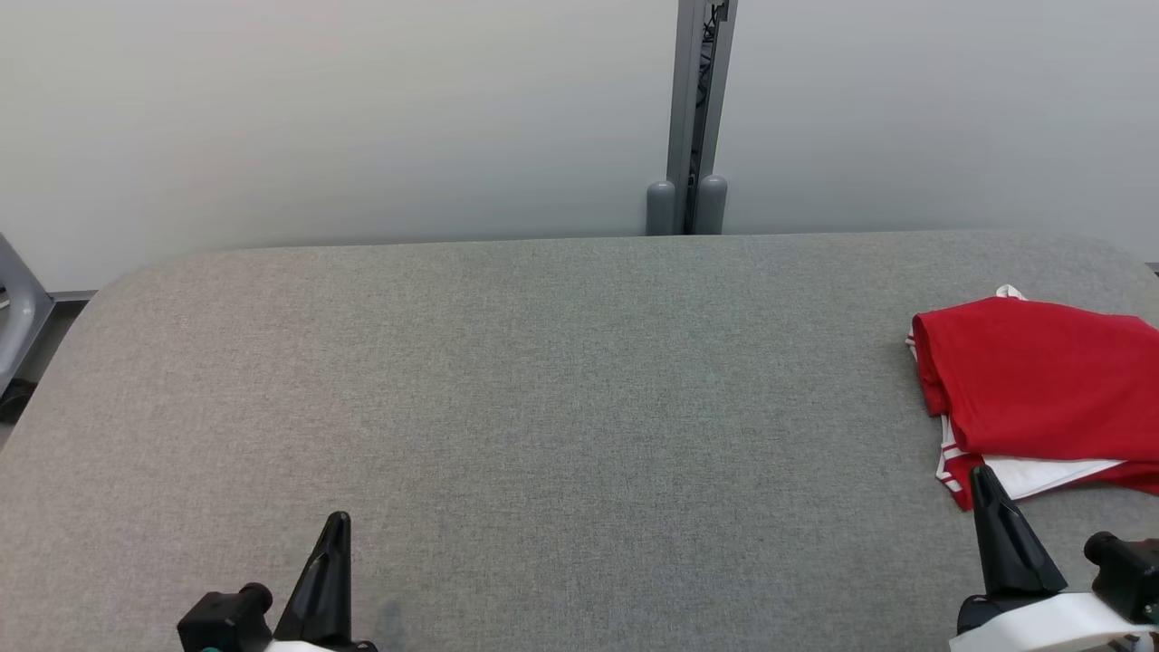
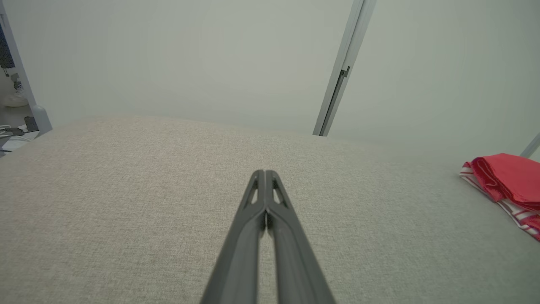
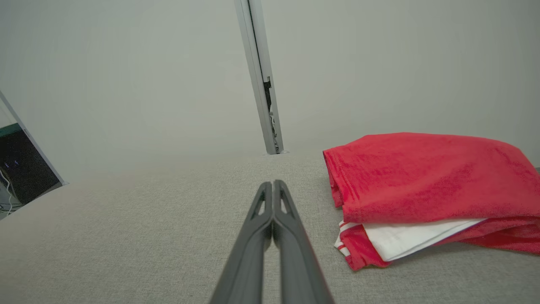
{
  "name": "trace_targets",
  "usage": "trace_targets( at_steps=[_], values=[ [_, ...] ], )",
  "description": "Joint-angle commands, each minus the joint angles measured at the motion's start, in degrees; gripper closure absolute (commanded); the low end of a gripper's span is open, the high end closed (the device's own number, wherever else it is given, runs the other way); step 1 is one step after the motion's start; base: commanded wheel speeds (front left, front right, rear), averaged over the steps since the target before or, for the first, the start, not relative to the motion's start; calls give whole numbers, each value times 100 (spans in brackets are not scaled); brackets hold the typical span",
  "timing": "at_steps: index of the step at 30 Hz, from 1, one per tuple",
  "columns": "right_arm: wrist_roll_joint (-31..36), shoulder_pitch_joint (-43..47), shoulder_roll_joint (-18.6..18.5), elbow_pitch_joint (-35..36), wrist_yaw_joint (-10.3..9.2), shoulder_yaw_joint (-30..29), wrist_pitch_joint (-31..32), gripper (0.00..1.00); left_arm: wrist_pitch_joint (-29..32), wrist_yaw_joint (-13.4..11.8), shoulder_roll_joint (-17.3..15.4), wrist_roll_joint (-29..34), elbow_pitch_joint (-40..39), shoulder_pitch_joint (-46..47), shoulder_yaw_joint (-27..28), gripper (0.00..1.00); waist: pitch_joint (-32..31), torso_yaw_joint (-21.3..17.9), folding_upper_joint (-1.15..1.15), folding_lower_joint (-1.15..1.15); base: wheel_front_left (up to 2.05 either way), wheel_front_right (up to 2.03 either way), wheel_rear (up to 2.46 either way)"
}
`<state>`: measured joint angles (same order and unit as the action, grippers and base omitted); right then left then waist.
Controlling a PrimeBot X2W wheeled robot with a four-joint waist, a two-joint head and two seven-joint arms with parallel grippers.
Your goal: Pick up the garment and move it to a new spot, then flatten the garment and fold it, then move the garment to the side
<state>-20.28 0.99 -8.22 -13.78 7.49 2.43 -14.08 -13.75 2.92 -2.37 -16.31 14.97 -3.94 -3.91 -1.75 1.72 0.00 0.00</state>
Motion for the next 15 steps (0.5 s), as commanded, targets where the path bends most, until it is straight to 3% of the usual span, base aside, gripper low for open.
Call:
trace_targets(
  at_steps=[1,15],
  values=[
    [-254,-126,-39,86,0,-62,64,100,59,26,-18,-264,-82,169,68,100,2,-2,0,0,0,0,0],
    [-1481,-241,59,77,0,-211,417,100,392,105,-26,-1563,-107,320,229,100,23,-20,0,0,0,0,0]
  ],
)
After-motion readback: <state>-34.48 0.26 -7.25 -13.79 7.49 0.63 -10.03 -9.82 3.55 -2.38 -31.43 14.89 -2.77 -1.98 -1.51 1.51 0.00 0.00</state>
